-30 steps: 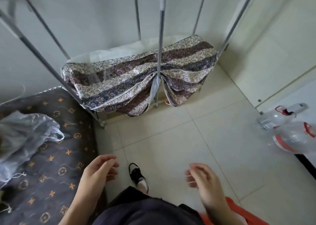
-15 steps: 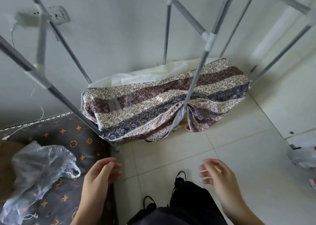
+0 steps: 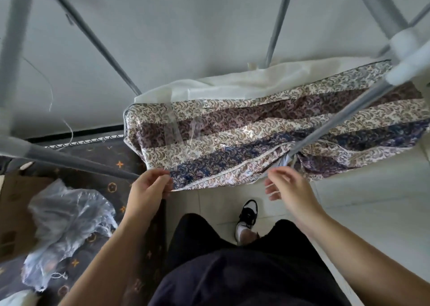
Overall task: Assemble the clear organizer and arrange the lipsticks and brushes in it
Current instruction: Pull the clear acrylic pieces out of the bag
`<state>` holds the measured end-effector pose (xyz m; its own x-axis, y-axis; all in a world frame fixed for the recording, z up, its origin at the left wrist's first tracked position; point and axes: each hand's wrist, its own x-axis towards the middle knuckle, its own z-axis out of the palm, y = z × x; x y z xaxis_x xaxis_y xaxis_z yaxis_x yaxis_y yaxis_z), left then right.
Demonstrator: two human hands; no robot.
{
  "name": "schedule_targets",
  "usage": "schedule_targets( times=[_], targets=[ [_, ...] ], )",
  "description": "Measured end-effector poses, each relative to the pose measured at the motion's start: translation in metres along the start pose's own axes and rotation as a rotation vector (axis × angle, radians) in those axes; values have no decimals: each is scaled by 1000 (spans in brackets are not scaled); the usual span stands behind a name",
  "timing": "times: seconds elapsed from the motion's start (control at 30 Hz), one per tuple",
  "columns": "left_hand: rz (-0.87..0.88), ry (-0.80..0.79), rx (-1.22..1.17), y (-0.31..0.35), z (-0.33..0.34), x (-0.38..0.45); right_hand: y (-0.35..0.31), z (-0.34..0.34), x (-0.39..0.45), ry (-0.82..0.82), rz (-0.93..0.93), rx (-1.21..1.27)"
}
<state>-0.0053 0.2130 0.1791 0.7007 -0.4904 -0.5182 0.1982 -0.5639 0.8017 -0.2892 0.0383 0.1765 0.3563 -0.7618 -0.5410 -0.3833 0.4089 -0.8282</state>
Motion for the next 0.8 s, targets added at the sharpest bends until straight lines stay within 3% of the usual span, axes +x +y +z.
schedule_targets(
  times=[0.17,0.4,0.6,0.8],
  targets=[
    [-137,10,110,10,5,92,-9,36,95,-58,116,-68],
    [-247,27,450,-26,21,229,23,128,219,-72,180,-195],
    [-329,-2,516,-69,47,298,53,199,315,99,287,-308],
    [-338,8,433,-100,75,332,73,251,357,17,401,-351]
  ],
)
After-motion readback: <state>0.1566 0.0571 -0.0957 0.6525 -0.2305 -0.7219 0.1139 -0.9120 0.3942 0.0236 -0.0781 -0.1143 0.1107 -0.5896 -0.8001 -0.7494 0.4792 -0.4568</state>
